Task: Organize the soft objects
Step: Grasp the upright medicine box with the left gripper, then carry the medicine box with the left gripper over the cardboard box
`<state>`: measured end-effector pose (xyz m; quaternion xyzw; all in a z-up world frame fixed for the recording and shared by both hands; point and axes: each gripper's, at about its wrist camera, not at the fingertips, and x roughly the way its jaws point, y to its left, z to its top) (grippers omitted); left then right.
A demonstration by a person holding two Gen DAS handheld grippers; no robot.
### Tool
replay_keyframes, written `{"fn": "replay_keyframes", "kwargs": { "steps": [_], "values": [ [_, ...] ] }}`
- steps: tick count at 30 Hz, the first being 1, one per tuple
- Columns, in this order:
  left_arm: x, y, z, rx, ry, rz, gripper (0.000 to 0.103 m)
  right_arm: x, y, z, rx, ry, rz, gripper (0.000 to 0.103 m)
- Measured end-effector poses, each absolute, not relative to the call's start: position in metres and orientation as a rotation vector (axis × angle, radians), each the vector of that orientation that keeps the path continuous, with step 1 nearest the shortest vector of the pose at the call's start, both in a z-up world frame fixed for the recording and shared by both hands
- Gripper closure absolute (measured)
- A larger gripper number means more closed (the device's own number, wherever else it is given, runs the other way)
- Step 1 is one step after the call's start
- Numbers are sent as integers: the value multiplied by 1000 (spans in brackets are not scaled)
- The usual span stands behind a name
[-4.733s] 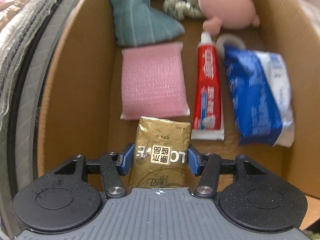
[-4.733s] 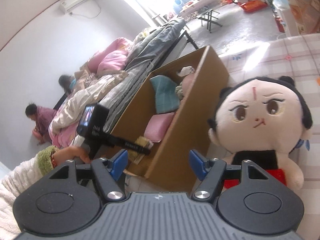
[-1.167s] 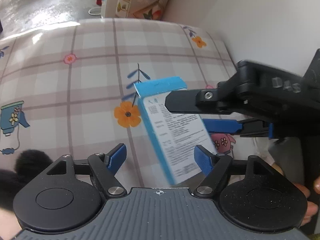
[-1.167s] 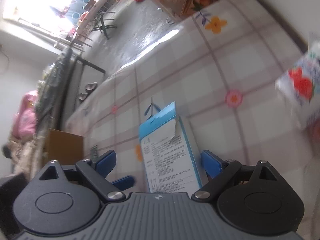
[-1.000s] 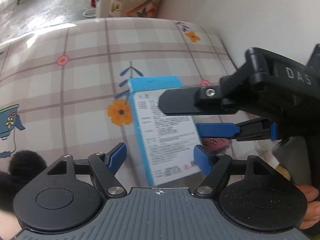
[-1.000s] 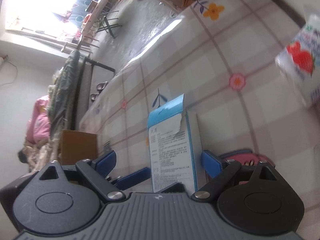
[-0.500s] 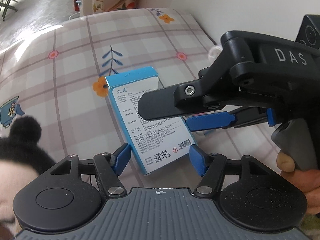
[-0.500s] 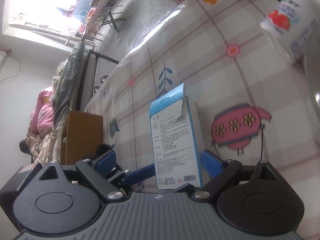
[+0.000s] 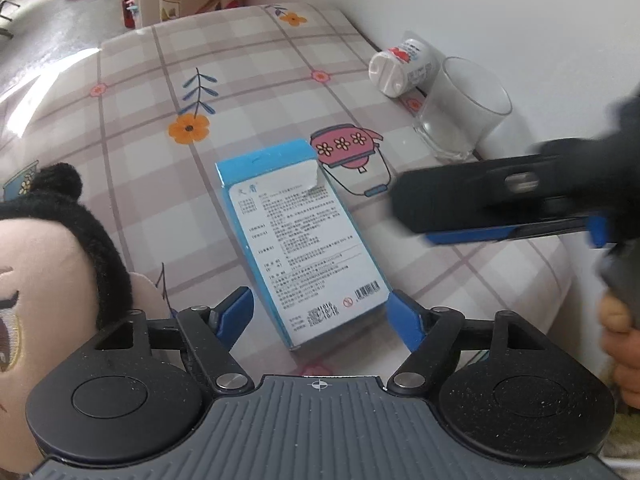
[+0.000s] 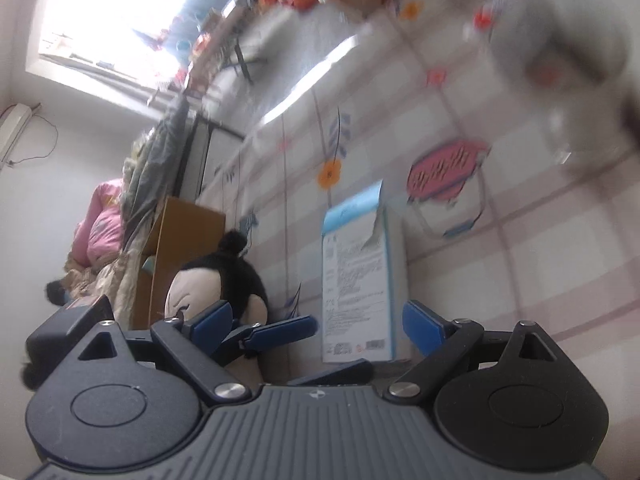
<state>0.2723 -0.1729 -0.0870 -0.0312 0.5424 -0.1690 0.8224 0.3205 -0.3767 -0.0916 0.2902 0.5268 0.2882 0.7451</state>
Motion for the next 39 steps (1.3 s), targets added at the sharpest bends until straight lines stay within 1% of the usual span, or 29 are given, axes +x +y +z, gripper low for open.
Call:
{"fn": "replay_keyframes", "kwargs": {
  "steps": [2, 6, 10, 15, 21, 26, 31, 39],
  "values": [
    [275, -174, -86, -77, 1157, -348, 23, 314, -386, -78, 611, 1088, 609, 8],
    [287, -185, -87, -74, 1146, -298, 19, 304, -395, -48, 549, 952, 565, 8],
    [300, -200, -91, -12, 1122, -234, 20, 298, -400, -20, 468, 833, 537, 8],
    [306, -205, -101, 9, 1127, -190, 23, 307, -393, 5, 363, 739, 516, 8],
    [305, -197, -102, -3, 1098, -178, 24, 333, -391, 22, 340, 707, 502, 8],
    [302, -185, -97, -56, 1075, -189, 25, 355, -386, 20, 328, 739, 457, 9],
    [286, -174, -71, -109, 994, -246, 25, 340, -386, 23, 369, 720, 494, 9],
    [223, -125, 0, -233, 808, -302, 25, 273, -382, 48, 447, 622, 655, 9]
  ]
}}
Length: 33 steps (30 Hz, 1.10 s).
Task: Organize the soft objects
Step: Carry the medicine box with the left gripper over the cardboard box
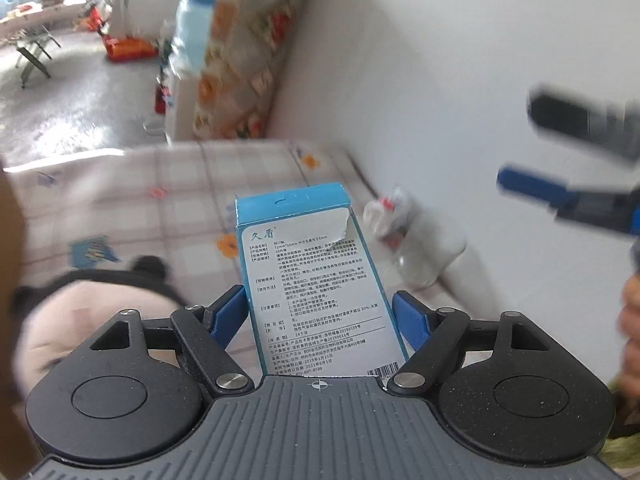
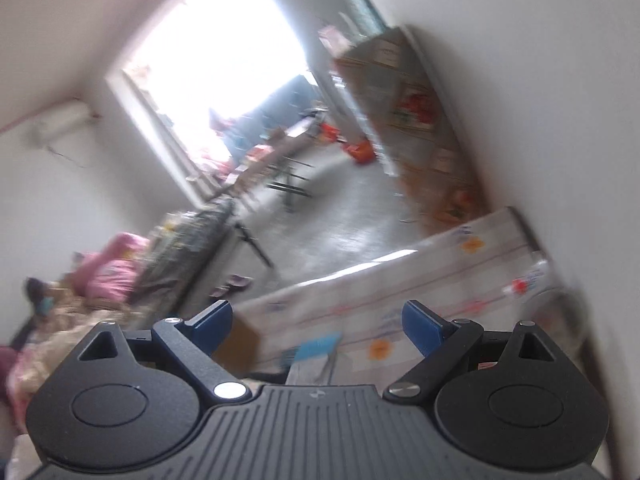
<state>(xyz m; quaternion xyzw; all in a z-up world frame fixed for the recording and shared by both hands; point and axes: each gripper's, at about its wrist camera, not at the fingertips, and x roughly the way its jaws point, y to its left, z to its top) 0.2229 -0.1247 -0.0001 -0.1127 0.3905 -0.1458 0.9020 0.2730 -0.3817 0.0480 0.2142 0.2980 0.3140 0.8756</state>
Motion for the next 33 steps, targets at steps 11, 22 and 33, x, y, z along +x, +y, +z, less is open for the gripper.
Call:
{"fn": "replay_keyframes", "kwargs": {
  "steps": [11, 22, 33],
  "values": [
    [103, 42, 64, -331, 620, 72, 25, 220, -335, 47, 532, 606, 856, 9],
    [86, 146, -18, -664, 811, 436, 24, 228, -272, 10, 554, 759, 968, 9],
    [90, 144, -35, -704, 828, 499, 21, 226, -250, 13, 483, 801, 974, 9]
  ]
}}
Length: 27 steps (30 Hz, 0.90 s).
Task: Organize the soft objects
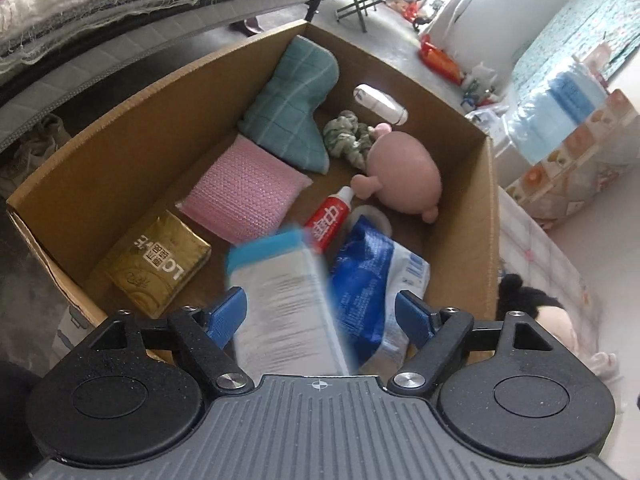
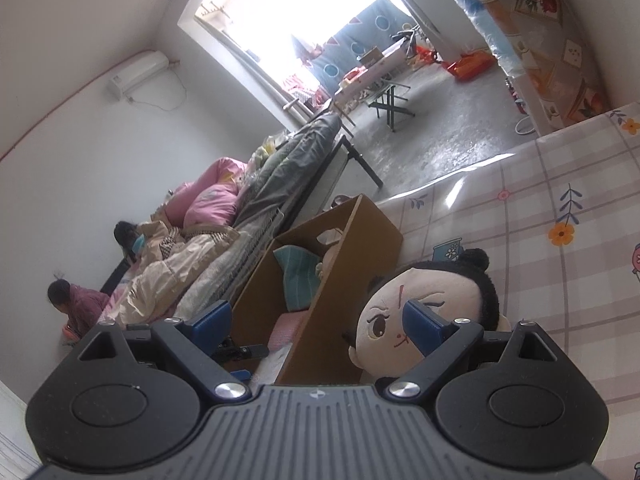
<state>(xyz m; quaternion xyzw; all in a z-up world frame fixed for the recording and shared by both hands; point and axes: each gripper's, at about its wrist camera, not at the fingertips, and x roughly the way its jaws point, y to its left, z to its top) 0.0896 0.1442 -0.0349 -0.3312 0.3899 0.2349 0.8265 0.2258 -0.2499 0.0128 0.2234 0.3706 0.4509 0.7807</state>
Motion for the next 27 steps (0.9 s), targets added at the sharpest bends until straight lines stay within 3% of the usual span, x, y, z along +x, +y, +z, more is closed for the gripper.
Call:
{"fn": "replay_keyframes", "kwargs": {
  "steps": [14, 21, 27],
  "values": [
    [36, 162, 1, -651, 624, 519, 21, 222, -147, 49, 304, 805, 1112, 10],
    [-2, 180, 20, -554, 454, 667, 20, 216, -14, 47, 51, 914, 1238, 35],
    [-21, 201, 15, -560, 401, 710, 20, 225, 107, -6, -243, 1157, 1163, 41]
  ]
}}
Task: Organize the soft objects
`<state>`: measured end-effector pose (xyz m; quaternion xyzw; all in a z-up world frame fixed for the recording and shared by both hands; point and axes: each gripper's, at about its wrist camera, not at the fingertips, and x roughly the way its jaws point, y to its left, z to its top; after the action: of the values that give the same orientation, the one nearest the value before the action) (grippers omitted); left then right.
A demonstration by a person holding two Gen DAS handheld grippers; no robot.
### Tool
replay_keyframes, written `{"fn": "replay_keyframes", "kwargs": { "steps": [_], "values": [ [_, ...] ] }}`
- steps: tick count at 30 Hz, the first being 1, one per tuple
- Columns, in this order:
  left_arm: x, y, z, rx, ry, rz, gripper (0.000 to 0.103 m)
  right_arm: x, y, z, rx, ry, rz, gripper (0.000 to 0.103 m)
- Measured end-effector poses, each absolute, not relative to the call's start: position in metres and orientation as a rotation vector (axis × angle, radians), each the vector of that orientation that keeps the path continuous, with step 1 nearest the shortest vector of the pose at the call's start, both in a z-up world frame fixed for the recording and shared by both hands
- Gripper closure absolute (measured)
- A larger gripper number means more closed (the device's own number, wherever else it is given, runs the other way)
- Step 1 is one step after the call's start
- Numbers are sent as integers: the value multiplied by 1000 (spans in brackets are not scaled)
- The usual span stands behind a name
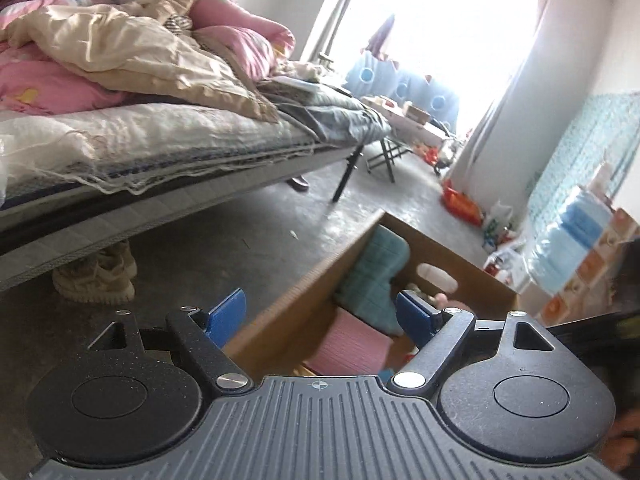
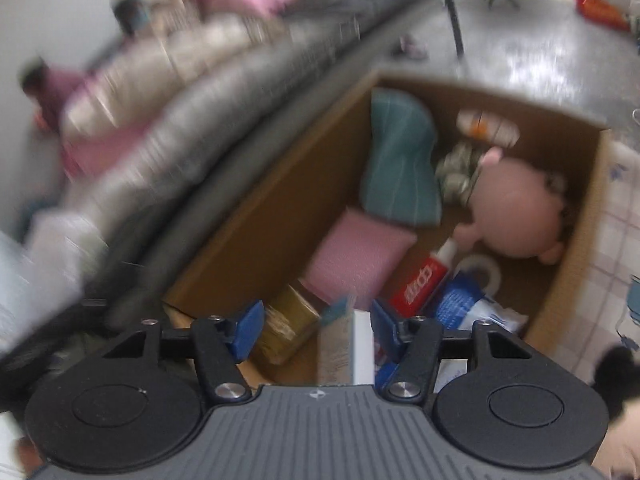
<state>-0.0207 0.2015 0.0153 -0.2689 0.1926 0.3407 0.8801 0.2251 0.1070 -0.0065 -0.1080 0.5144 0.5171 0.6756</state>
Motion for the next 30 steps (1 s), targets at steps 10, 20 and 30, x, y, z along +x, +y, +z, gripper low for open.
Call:
{"fn": "replay_keyframes", "kwargs": {
  "steps": [10, 20, 30],
  "values": [
    [-40, 231, -4, -624, 391, 727, 20, 214, 157, -70, -552, 1249, 1109, 38],
    [-46, 243, -13, -665, 391, 725, 20, 190, 166, -78, -821, 1113, 1330, 64],
    [-47, 247, -17, -677, 392, 728, 20, 164, 174, -72, -1101, 1030, 1623, 65]
  ]
}}
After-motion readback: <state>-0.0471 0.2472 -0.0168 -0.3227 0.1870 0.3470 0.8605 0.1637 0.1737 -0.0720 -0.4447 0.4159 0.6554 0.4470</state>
